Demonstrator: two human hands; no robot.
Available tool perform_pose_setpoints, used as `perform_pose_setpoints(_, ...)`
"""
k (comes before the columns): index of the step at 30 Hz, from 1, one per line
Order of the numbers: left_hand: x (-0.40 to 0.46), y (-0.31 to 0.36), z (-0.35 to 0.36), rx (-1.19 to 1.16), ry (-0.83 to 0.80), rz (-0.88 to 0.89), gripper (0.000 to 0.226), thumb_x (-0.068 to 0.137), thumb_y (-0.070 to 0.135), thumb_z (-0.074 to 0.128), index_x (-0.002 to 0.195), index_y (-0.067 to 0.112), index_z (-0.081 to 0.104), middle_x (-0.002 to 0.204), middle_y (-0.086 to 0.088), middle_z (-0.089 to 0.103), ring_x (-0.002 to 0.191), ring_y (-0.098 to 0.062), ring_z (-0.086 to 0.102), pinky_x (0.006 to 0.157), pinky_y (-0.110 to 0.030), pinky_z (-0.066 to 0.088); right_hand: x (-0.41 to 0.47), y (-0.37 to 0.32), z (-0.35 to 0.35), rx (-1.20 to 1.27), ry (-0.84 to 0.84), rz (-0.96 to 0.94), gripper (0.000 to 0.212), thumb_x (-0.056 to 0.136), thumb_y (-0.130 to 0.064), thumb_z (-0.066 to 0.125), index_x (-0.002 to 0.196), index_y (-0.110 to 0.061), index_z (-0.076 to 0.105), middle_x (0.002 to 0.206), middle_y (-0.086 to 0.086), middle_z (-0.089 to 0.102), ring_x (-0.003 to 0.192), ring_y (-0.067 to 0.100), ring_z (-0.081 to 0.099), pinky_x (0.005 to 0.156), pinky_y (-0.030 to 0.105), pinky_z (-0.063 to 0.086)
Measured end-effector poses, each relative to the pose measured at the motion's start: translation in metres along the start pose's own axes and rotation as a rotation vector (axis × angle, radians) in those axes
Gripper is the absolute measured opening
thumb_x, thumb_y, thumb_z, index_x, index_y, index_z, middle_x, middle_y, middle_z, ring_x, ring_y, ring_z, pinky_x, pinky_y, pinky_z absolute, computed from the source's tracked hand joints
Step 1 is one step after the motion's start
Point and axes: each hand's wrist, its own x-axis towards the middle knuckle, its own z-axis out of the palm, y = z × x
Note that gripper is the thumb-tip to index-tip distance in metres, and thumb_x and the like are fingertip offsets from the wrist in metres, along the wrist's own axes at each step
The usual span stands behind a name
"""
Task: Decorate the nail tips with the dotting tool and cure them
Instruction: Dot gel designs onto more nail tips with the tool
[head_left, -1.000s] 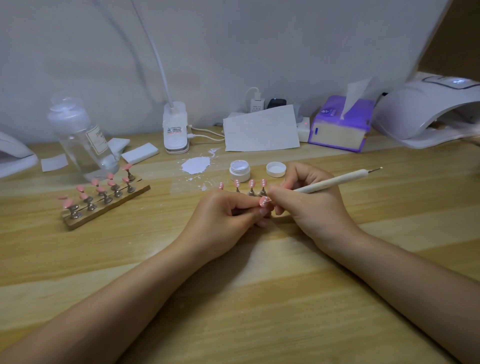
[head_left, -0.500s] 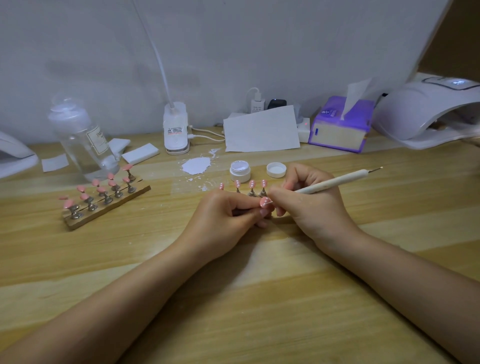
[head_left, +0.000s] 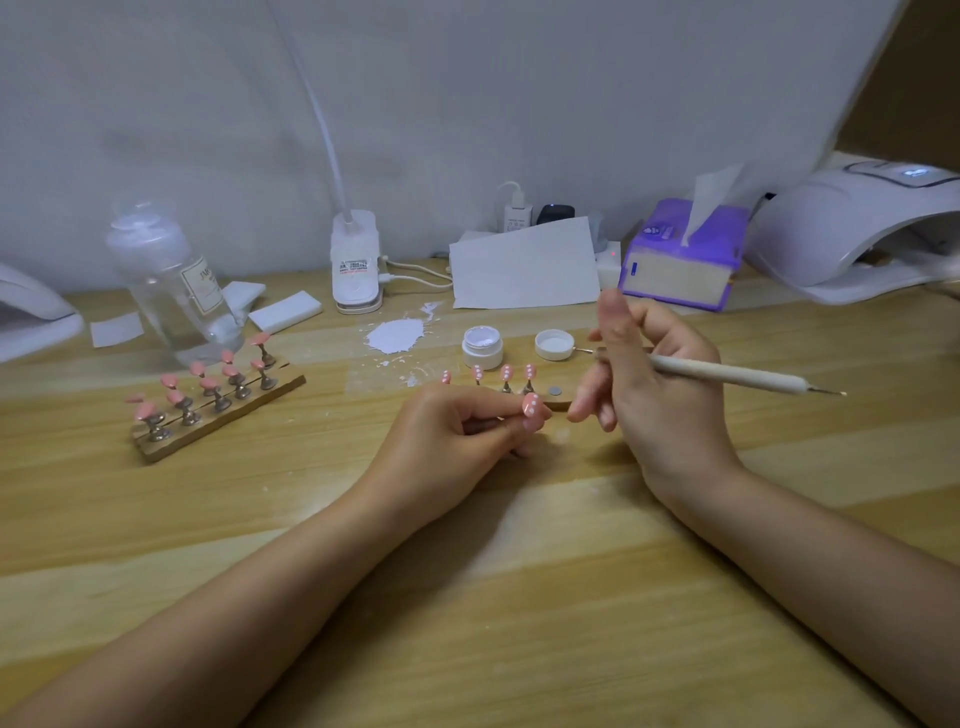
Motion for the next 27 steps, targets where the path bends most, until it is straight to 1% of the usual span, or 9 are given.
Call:
perform_pose_setpoints(3,-0.001,0.002,0.000,-0.030,0.008,0.010,0.009,0.076,0.025,0.065,0.081,0.026,0.072,0.059,0.008,0.068,0.059,0.002,0.061,0.063,-0.013,0.050,0.002,-0.001,-0.004,-0.074,-0.077,-0.051,0.038,0.075,-0.048,0.051,0.060,-0.014,0.056,0.038,0.004,0.056,0.031,0.006,0.045,0.037,0.013,0.037)
perform_pose_setpoints(6,-0.002,0.005,-0.001,-0.058,0.014,0.044,0.015,0.080,0.010,0.064,0.080,0.023,0.071,0.054,0.012,0.065,0.055,0.006,0.059,0.057,-0.008,0.045,0.003,0.000,-0.008,-0.274,-0.183,-0.225,0.026,0.071,-0.034,0.075,0.063,-0.022,0.054,0.057,0.000,0.064,0.055,0.014,0.060,0.056,0.024,0.049)
perform_pose_setpoints(8,-0.002,0.006,-0.002,-0.064,0.016,0.068,0.016,0.081,0.012,0.063,0.080,0.026,0.072,0.056,0.012,0.065,0.057,0.006,0.059,0.056,-0.009,0.046,0.003,0.001,-0.011,-0.399,-0.292,-0.299,0.031,0.063,-0.025,0.078,0.074,-0.025,0.049,0.074,-0.004,0.068,0.073,0.013,0.062,0.072,0.026,0.050)
perform_pose_setpoints(10,-0.002,0.005,-0.003,-0.055,0.034,0.088,0.022,0.081,0.011,0.064,0.080,0.030,0.075,0.062,0.013,0.067,0.063,0.005,0.057,0.060,-0.016,0.051,0.002,0.003,-0.013,-0.457,-0.380,-0.318,0.038,0.061,-0.022,0.079,0.080,-0.025,0.046,0.085,-0.003,0.068,0.082,0.011,0.061,0.079,0.024,0.048)
perform_pose_setpoints(15,-0.002,0.002,-0.004,-0.012,0.030,0.096,0.026,0.083,0.006,0.063,0.075,0.030,0.073,0.062,0.008,0.069,0.062,0.000,0.060,0.064,-0.021,0.053,0.001,0.006,-0.013,-0.447,-0.404,-0.306,0.036,0.065,-0.010,0.079,0.079,-0.017,0.047,0.083,0.001,0.067,0.081,0.014,0.060,0.081,0.028,0.048)
perform_pose_setpoints(19,-0.004,0.006,-0.003,-0.036,0.026,0.089,0.012,0.078,0.023,0.063,0.078,0.029,0.074,0.059,0.010,0.068,0.061,0.002,0.063,0.066,-0.023,0.054,0.001,0.005,-0.012,-0.416,-0.399,-0.288,0.033,0.067,-0.004,0.076,0.077,-0.016,0.047,0.078,-0.002,0.067,0.077,0.015,0.060,0.081,0.032,0.050)
perform_pose_setpoints(22,-0.006,0.009,-0.002,-0.091,0.067,0.069,0.016,0.072,0.025,0.066,0.087,0.025,0.072,0.062,0.010,0.069,0.059,0.001,0.064,0.060,-0.015,0.052,0.006,0.002,-0.012,-0.276,-0.324,-0.212,0.036,0.072,0.003,0.073,0.076,-0.019,0.046,0.072,-0.004,0.066,0.072,0.013,0.063,0.078,0.032,0.052)
perform_pose_setpoints(24,-0.007,0.012,-0.001,-0.118,0.124,0.074,0.022,0.069,0.026,0.067,0.090,0.019,0.070,0.064,0.008,0.070,0.057,-0.004,0.065,0.057,-0.016,0.052,0.012,0.000,-0.016,-0.186,-0.251,-0.163,0.034,0.074,0.005,0.070,0.078,-0.018,0.045,0.074,-0.001,0.065,0.072,0.015,0.064,0.075,0.033,0.051)
perform_pose_setpoints(27,-0.009,0.018,-0.004,-0.080,0.231,0.180,0.019,0.073,0.027,0.064,0.087,0.014,0.067,0.064,0.004,0.067,0.052,-0.008,0.062,0.051,-0.022,0.052,0.018,0.002,-0.022,-0.343,-0.232,-0.215,0.036,0.073,0.005,0.072,0.078,-0.018,0.044,0.077,0.000,0.064,0.072,0.005,0.059,0.075,0.020,0.048)
